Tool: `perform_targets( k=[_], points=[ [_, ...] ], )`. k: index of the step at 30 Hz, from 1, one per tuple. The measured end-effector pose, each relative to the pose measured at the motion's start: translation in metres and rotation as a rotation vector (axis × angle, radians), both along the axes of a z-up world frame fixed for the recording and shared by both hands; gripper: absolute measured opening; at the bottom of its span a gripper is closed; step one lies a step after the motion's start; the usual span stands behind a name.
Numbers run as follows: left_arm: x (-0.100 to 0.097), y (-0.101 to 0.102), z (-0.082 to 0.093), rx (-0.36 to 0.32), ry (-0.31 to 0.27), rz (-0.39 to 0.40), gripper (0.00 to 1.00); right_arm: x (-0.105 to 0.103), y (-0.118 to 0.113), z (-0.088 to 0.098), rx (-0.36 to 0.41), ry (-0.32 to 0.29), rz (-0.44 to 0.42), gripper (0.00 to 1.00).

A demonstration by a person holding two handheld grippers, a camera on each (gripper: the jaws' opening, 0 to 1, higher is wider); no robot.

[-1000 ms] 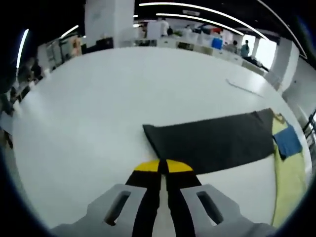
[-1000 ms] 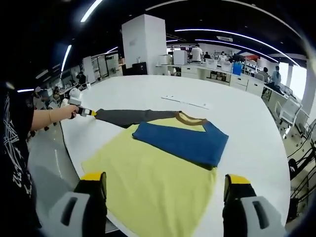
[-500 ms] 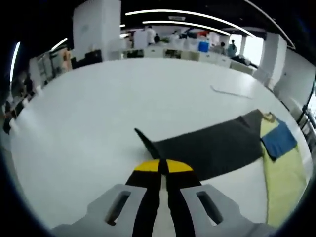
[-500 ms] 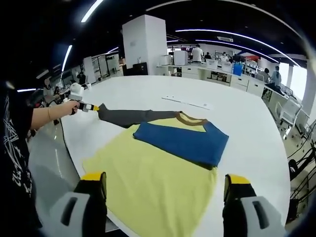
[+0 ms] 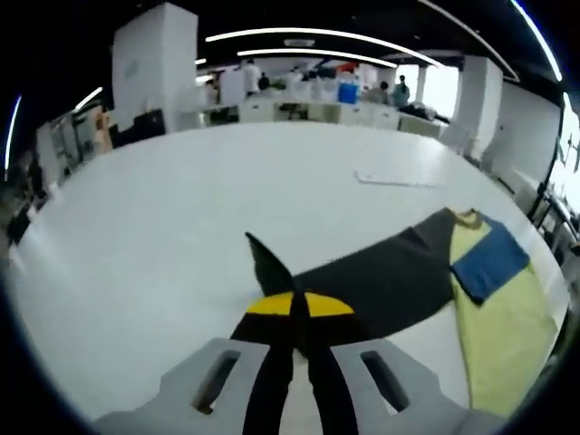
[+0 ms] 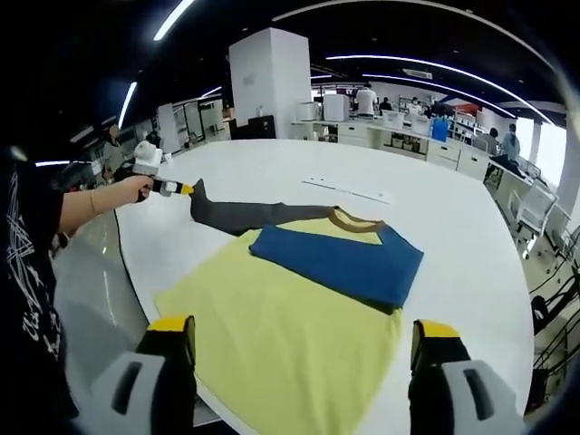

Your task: Fold the garment on the visible template until the final outline fits inside the template.

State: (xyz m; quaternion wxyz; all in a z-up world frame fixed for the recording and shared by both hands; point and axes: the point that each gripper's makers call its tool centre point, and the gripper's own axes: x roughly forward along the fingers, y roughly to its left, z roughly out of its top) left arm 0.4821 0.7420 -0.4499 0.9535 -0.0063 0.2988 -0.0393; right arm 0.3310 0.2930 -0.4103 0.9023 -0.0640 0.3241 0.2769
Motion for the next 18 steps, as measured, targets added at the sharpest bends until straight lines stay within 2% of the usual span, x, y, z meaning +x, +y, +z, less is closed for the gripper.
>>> perform_targets(
  k=[18],
  points=[
    [0.021,-0.061,0.026,-0.018,-0.071,-0.134,0.00,-0.007,0.000,-0.001,0.004,-0.002,0.004,0.99]
  ],
)
